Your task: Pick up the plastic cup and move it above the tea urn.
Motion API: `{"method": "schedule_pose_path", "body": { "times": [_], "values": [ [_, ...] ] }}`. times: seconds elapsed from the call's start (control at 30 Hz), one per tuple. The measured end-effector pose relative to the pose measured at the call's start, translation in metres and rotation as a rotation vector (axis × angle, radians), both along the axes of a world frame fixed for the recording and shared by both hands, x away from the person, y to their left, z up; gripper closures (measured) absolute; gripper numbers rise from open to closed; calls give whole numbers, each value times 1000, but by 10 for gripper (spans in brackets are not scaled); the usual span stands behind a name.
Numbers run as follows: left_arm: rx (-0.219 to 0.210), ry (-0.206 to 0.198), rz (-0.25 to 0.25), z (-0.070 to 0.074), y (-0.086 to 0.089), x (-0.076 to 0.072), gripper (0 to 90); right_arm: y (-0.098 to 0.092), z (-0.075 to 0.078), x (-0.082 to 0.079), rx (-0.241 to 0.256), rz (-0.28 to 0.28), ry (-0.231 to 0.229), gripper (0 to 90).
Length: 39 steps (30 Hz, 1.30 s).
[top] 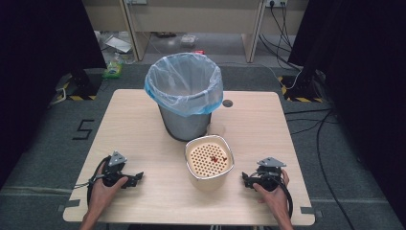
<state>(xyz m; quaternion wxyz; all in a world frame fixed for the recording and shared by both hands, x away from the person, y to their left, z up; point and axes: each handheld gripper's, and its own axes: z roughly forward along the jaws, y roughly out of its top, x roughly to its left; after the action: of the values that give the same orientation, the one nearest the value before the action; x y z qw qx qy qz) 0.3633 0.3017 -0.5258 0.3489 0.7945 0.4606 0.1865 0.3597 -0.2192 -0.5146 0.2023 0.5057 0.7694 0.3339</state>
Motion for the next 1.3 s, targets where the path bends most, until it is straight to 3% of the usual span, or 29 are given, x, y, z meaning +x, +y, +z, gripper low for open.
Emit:
{"method": "schedule_pose_path", "body": {
  "times": [0.03,0.1,0.3,0.53,0.63,0.77,0.87,1.23,1.3],
  "values": [
    [0,0,0,0,0,0,0,0,1,0,9,11,0,196],
    [0,0,0,0,0,0,0,1,4,1,18,8,3,151],
    [0,0,0,0,0,0,0,2,16,12,13,18,-26,165],
    [0,0,0,0,0,0,0,11,45,38,64,26,-69,210],
    [1,0,0,0,0,0,0,14,53,46,60,36,-81,210],
    [1,0,0,0,0,0,0,21,70,67,97,36,-94,260],
    [1,0,0,0,0,0,0,27,77,79,91,51,-92,287],
    [1,0,-1,0,0,0,0,50,96,102,92,105,-113,450],
    [1,0,-1,0,0,0,0,57,99,107,101,134,-124,518]
  ]
}}
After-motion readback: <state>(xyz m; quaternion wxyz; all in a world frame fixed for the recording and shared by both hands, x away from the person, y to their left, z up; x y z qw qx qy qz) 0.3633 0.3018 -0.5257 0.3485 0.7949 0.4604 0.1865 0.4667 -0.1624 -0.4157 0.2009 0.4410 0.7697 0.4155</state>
